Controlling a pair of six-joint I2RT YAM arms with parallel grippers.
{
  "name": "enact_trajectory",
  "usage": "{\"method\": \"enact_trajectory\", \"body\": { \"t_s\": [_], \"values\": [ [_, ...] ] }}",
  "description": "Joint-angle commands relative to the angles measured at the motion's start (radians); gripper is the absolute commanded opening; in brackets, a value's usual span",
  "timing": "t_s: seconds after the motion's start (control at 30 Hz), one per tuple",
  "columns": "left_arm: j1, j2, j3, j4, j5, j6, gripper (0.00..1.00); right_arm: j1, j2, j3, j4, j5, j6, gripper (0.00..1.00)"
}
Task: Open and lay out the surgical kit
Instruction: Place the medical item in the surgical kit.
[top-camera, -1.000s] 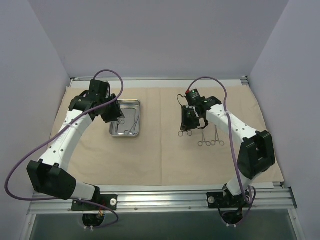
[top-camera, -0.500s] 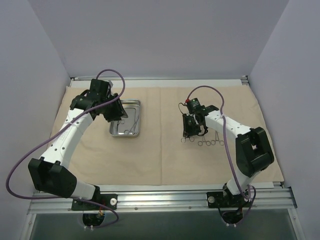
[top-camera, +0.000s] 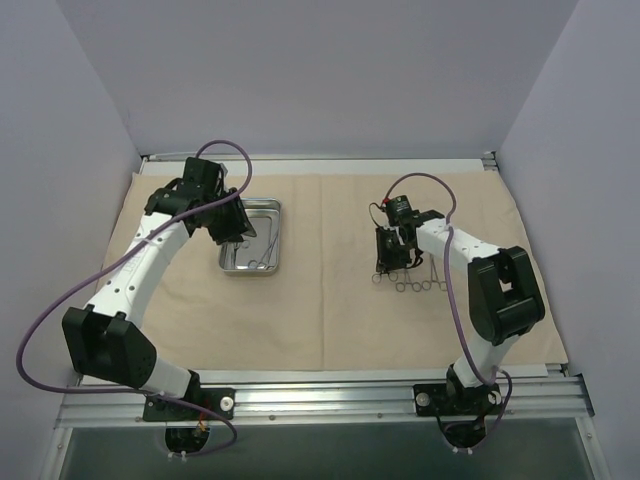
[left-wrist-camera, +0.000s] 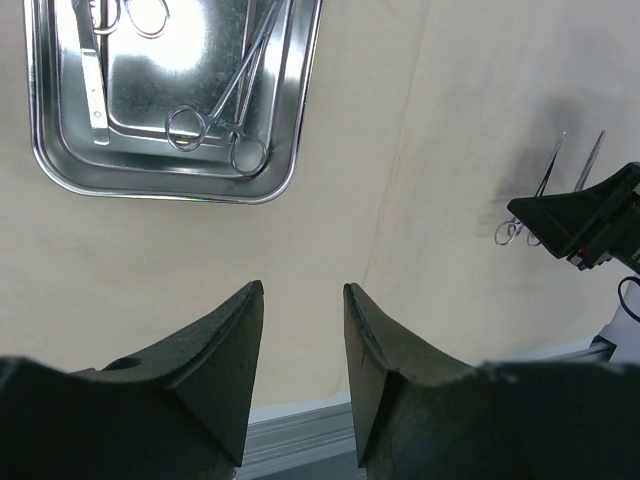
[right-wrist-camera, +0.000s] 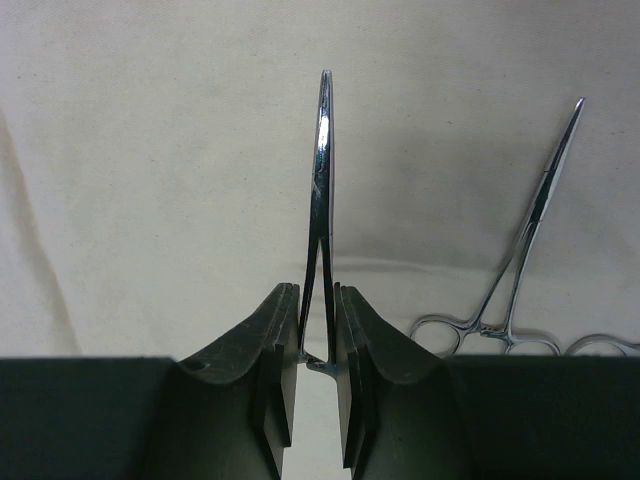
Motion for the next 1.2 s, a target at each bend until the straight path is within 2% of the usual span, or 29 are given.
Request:
{"method": "enact_trajectory", "body": {
  "t_s": [0.0, 0.67, 1.17],
  "values": [
    [0.006, 0.017, 0.050, 0.032, 0.020, 0.015, 0.47, 0.001, 0.016, -0.010, 0.002, -0.023, -0.014, 0.00],
    [0.006, 0.055, 0.073, 0.035, 0.032, 0.023, 0.47, -0.001, 0.061, -0.054, 0.045, -0.029, 0.006, 0.01],
    [0.009, 0.052, 0.065, 0.032, 0.034, 0.032, 0.47, -0.001, 0.070, -0.080, 0.051, -0.020, 0.040, 0.19]
  ]
}}
